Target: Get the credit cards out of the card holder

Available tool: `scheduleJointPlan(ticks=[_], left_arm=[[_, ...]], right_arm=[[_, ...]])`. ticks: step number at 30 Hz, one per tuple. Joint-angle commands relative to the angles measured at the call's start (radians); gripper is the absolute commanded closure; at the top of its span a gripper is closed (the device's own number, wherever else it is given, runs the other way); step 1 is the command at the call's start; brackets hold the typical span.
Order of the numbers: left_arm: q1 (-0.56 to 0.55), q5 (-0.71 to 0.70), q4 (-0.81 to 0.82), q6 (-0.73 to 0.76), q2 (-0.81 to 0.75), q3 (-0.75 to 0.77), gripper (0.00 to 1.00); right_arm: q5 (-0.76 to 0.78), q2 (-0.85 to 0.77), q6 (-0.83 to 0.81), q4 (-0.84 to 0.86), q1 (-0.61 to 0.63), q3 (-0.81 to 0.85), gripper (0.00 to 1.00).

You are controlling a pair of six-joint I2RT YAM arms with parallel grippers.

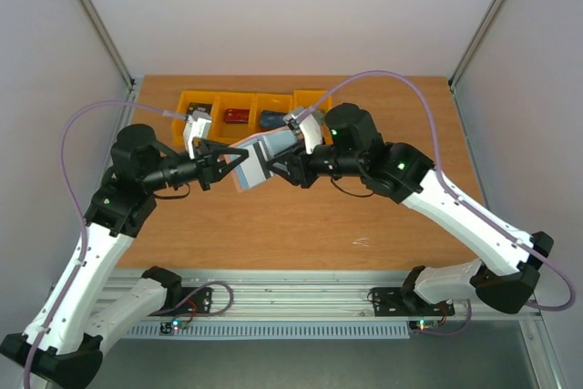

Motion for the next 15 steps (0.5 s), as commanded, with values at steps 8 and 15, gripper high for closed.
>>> scheduleJointPlan(ticks=[8,15], left_arm=[[0.003,0.347,0.656,-0.230,-0.035,-0.105,1.00],[0.001,0.324,0.638,-0.222,-0.034,-0.118,1.00]], right_arm=[[-0.217,-0.011,-0.153,-0.168,-0.011,0.123,0.71],[-0.301,0.012,-0.148,-0.083,0.007,0.146,0.82]])
